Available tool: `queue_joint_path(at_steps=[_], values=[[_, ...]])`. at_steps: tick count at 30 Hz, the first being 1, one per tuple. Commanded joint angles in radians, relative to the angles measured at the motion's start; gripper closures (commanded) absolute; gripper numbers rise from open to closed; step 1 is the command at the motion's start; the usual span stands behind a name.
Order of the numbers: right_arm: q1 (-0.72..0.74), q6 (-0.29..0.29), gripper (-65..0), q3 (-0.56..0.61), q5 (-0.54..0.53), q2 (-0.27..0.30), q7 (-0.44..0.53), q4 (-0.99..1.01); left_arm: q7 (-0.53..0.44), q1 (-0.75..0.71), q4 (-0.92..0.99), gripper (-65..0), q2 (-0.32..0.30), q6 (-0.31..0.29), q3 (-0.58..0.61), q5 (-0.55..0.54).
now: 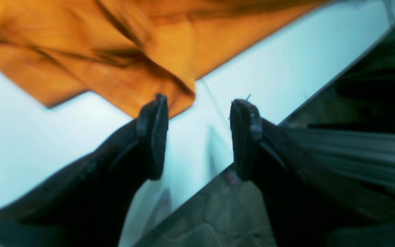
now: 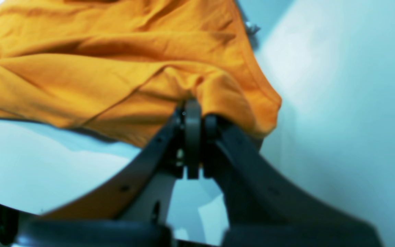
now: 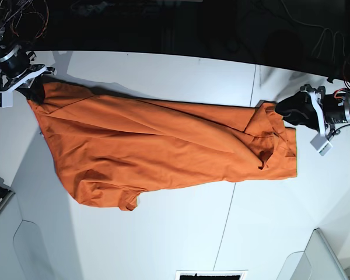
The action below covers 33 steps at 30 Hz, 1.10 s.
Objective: Layout the t-shirt on the table in an organized manner, then fold the t-shirt properly
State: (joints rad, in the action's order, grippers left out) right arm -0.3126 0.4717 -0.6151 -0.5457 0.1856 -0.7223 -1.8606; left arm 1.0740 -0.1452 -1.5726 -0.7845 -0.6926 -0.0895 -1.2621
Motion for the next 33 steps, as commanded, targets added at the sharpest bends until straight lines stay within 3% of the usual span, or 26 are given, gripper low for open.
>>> queue_joint_path(at_steps=[1, 8, 10, 25, 27, 29, 31, 33], values=[[0.005, 0.008, 0.0, -0.004, -0.012, 0.013, 0.023, -0.015, -0.033, -0.001, -0.015, -31.6, -0.002, -0.006, -0.010, 0.008], [0.005, 0.008, 0.0, -0.003, -0.008, 0.013, 0.018, -0.014, -0.278, -0.011, -0.015, -31.6, 0.107, -0.006, -0.010, 0.317], [0.005, 0.008, 0.0, -0.003, -0.009, 0.013, 0.018, -0.014, -0.297, 0.011, -0.014, -31.6, 0.129, 0.011, -0.010, 0.394], [0.004, 0.008, 0.0, -0.003, -0.010, 0.013, 0.014, -0.014, -0.316, 0.090, 0.041, -31.0, 0.206, 0.045, -0.008, 0.477], [0.004, 0.008, 0.0, -0.003, -0.010, 0.013, 0.014, -0.014, -0.320, 0.091, 0.041, -20.0, 0.204, 0.045, -0.008, 0.481], [0.005, 0.008, 0.0, -0.003, -0.008, 0.014, 0.014, -0.014, -0.319, 0.092, 0.040, -2.1, 0.196, 0.045, -0.008, 0.482], [0.005, 0.008, 0.0, -0.003, -0.003, 0.014, 0.014, -0.014, -0.306, 0.092, 0.039, 0.0, 0.166, 0.004, -0.008, 0.456], [0.004, 0.008, 0.0, -0.003, 0.020, 0.014, 0.015, -0.014, -0.256, 0.091, 0.023, 0.0, 0.116, -0.006, -0.008, 0.341]])
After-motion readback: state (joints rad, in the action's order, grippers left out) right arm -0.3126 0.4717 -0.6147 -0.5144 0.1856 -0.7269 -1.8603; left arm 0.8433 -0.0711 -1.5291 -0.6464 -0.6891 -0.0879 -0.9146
